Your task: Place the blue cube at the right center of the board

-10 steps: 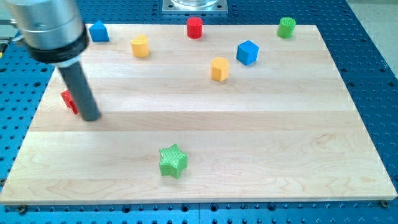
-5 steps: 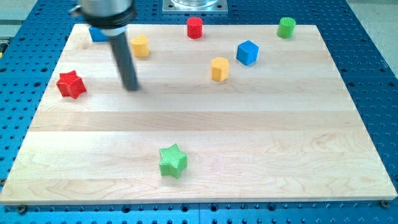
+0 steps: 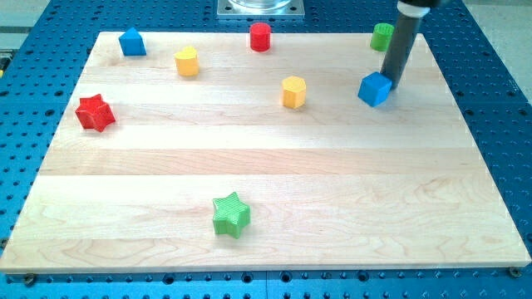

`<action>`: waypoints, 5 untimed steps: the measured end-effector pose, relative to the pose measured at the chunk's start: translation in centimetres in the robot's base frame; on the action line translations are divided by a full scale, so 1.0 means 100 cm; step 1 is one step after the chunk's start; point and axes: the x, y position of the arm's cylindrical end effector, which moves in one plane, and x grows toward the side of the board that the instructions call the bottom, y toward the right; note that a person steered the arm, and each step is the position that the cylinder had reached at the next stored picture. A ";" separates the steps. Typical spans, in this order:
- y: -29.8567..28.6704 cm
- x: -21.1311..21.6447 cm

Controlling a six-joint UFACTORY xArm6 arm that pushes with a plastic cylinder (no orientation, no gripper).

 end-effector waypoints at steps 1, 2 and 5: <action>0.016 -0.001; 0.001 -0.033; -0.045 0.037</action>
